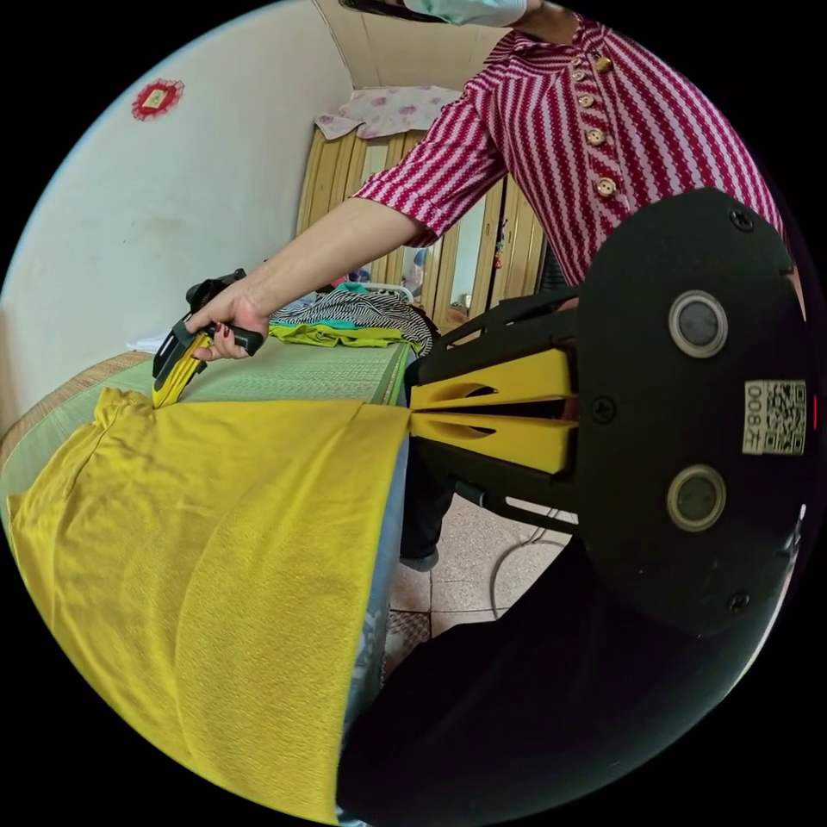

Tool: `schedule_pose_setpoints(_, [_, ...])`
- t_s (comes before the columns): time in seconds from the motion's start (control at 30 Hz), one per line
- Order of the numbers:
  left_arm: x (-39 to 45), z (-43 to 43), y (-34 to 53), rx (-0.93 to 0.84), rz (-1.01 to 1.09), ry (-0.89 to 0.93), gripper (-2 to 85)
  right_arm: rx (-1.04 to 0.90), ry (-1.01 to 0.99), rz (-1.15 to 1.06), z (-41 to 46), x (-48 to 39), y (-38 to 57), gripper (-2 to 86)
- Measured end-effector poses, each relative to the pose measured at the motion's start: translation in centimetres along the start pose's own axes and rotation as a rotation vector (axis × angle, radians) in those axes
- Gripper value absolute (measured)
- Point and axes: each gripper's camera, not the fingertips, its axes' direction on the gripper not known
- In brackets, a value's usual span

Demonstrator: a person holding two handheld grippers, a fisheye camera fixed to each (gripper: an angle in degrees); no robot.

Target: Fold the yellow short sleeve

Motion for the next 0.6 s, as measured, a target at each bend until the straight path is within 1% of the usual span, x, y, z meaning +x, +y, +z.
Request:
schedule_pose_setpoints(0.17, [0.5,0.9,0.6,0.005,0.019,-0.011,0.1,0.0,-0.046,0.039,0.4,0.8,-0.5,0.1])
schedule_pose_setpoints(0.3, [0.6,1.2,1.0,0.034,0.002,-0.051,0.4,0.0,-0.032,0.034,0.9,0.7,-0.6,0.1])
schedule_pose_setpoints(0.4, [0.1,1.9,0.9,0.067,-0.048,-0.031,0.9,0.0,-0.046,0.043,1.2,0.9,-0.5,0.1])
schedule_pose_setpoints(0.47, [0.2,2.7,0.8,0.032,-0.055,0.005,1.6,0.003,-0.052,0.049,1.4,1.1,-0.4,0.1])
schedule_pose_setpoints(0.5, [1.0,3.1,1.0,0.009,-0.025,-0.012,2.2,0.002,-0.056,0.051,1.5,1.2,-0.3,0.1])
schedule_pose_setpoints(0.6, [4.2,2.7,1.3,0.011,0.098,-0.17,3.3,-0.004,-0.066,0.047,1.7,1.5,-0.3,0.1])
